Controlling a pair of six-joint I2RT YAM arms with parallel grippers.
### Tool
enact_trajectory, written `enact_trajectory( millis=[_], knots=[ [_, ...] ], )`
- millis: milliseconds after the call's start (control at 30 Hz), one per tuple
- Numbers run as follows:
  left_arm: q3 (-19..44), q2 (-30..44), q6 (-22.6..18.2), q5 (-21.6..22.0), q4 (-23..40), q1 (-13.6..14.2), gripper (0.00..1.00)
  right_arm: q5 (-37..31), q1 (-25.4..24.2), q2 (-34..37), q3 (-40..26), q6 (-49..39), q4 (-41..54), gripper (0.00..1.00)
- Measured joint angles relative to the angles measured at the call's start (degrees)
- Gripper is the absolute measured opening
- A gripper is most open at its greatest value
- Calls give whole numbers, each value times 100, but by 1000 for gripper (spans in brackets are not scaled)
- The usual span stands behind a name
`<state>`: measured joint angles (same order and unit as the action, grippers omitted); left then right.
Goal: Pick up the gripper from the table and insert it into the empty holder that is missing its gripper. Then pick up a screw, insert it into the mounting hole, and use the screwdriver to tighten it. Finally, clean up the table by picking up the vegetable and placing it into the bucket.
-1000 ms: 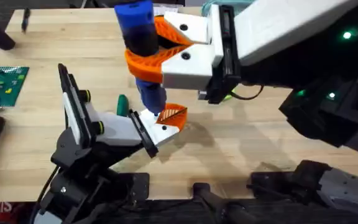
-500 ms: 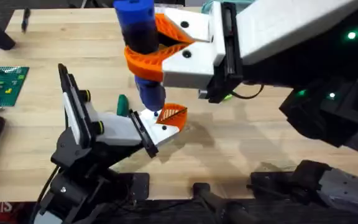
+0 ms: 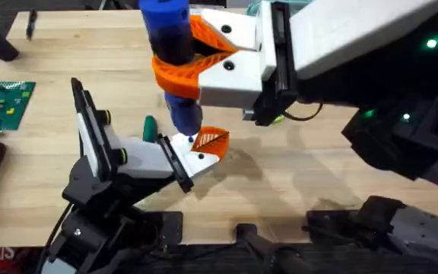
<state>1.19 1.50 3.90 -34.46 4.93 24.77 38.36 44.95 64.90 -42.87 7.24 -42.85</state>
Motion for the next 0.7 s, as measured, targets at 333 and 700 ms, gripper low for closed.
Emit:
enact_trajectory(
  millis=[333, 700],
  knots=[
    [0, 0, 0, 0, -2, 0, 15, -210, 2, 0, 0, 150, -2, 55],
    [0, 0, 0, 0, -2, 0, 15, -252, 192, 81, 0, 29, -1, 55]
  ],
)
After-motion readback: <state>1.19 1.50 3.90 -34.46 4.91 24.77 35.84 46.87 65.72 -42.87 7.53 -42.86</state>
